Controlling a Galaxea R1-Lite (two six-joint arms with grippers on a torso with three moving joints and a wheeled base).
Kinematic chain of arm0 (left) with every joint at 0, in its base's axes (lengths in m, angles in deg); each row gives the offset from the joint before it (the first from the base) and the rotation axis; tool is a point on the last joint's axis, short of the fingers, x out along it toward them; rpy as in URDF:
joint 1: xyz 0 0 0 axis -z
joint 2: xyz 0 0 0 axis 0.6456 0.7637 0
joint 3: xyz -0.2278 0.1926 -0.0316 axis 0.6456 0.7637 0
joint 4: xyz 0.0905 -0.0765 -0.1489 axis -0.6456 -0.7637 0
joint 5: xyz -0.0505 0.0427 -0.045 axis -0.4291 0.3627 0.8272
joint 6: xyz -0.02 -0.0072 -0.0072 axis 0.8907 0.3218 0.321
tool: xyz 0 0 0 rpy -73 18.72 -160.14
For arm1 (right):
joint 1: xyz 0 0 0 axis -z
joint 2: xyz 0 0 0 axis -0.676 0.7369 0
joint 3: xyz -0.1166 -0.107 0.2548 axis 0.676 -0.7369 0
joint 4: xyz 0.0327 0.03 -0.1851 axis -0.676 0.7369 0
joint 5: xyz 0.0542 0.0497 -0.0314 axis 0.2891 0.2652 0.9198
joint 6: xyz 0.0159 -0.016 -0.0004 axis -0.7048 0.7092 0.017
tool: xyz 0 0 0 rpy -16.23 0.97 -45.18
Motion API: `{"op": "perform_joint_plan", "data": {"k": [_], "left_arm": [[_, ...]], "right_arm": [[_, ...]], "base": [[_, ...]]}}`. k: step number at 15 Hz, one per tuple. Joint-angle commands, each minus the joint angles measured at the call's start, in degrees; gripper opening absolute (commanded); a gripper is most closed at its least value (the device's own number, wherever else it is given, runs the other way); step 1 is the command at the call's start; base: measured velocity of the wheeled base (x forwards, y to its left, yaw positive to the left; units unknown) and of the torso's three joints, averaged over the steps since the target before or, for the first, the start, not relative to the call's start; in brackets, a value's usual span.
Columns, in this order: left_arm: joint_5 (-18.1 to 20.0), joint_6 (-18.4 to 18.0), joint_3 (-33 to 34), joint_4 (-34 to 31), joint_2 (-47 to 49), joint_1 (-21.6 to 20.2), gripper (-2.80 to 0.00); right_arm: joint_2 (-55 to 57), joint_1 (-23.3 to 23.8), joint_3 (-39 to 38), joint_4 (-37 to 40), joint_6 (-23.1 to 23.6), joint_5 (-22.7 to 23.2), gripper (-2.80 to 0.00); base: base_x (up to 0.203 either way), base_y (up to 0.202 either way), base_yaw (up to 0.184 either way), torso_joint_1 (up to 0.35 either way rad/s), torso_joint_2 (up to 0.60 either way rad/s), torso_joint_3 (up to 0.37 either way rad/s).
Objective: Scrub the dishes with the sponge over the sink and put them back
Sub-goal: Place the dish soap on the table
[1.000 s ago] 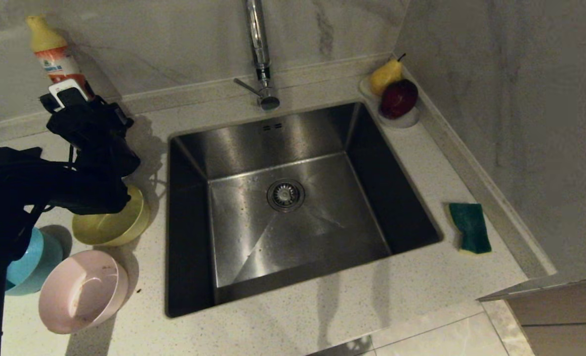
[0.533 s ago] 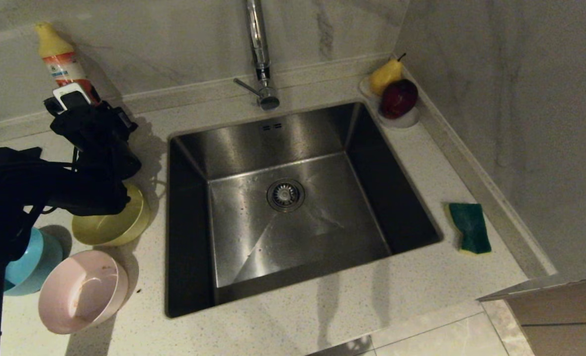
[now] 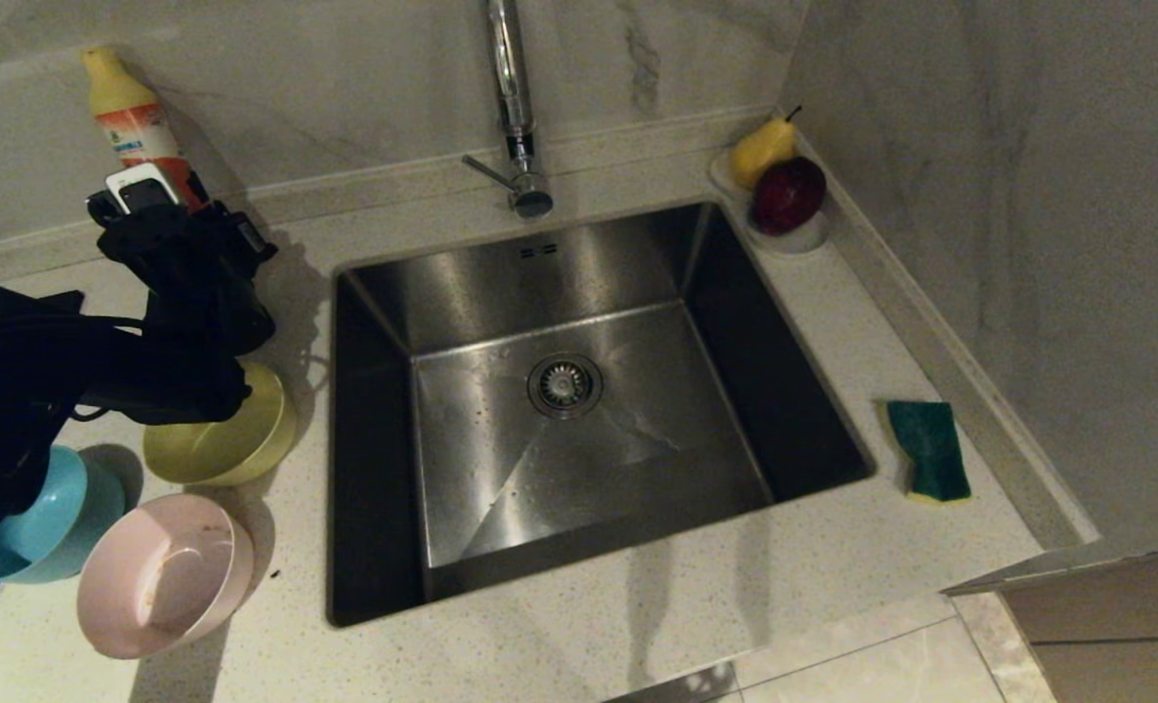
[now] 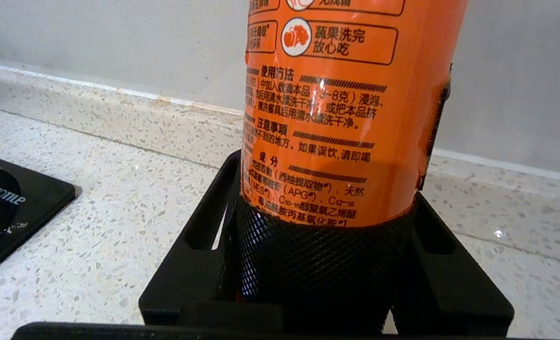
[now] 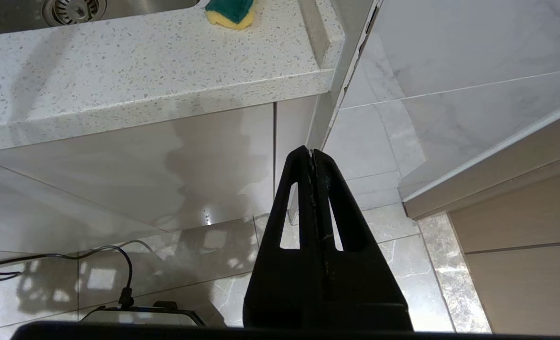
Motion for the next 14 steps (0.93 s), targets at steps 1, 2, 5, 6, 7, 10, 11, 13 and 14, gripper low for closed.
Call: {"op": "perform_joint_plan", "data": {"k": [1, 2, 5, 6, 7, 10, 11, 13, 14], "left_arm": [[-0.19, -0.04, 1.28, 0.57, -0.53, -0.04, -2.80], [0.09, -0.04, 1.89, 1.17, -0.62, -0.04, -2.80], [1.30, -0.04, 0.22, 2.08, -0.80, -0.04, -2.80], [1.49, 0.06, -0.10, 2.66, -0.55, -0.04, -2.80], [1.96, 0.26, -0.17, 3.40, -0.44, -0.04, -2.80], [5.58, 1.98, 0.50, 5.78, -0.12, -0.04, -2.80], [5.94, 1.98, 0.68, 5.82, 0.06, -0.04, -2.80], [6.49, 1.89, 0.78, 6.31, 0.44, -0.04, -2.80], [8.12, 1.82, 0.78, 7.34, 0.68, -0.11, -2.80]], "right_arm": [[0.01, -0.10, -0.05, -0.02, -0.02, 0.02, -2.80], [0.01, -0.02, -0.05, -0.02, -0.02, 0.02, -2.80], [0.01, -0.02, 0.04, -0.02, -0.02, 0.02, -2.80], [0.01, -0.04, 0.03, -0.02, -0.02, 0.02, -2.80], [0.01, -0.04, 0.04, -0.02, -0.02, 0.02, -2.80], [0.01, -0.04, -0.05, -0.02, -0.02, 0.02, -2.80], [0.01, -0.07, 0.04, -0.02, -0.02, 0.06, -2.80], [0.01, -0.02, 0.02, -0.02, -0.02, 0.02, -2.80], [0.01, -0.02, 0.03, -0.02, -0.02, 0.06, -2.80]], "base": [[0.000, 0.000, 0.000, 0.000, 0.00, 0.000], [0.000, 0.000, 0.000, 0.000, 0.00, 0.000], [0.000, 0.000, 0.000, 0.000, 0.00, 0.000], [0.000, 0.000, 0.000, 0.000, 0.00, 0.000], [0.000, 0.000, 0.000, 0.000, 0.00, 0.000], [0.000, 0.000, 0.000, 0.000, 0.00, 0.000], [0.000, 0.000, 0.000, 0.000, 0.00, 0.000], [0.000, 0.000, 0.000, 0.000, 0.00, 0.000], [0.000, 0.000, 0.000, 0.000, 0.00, 0.000]]}}
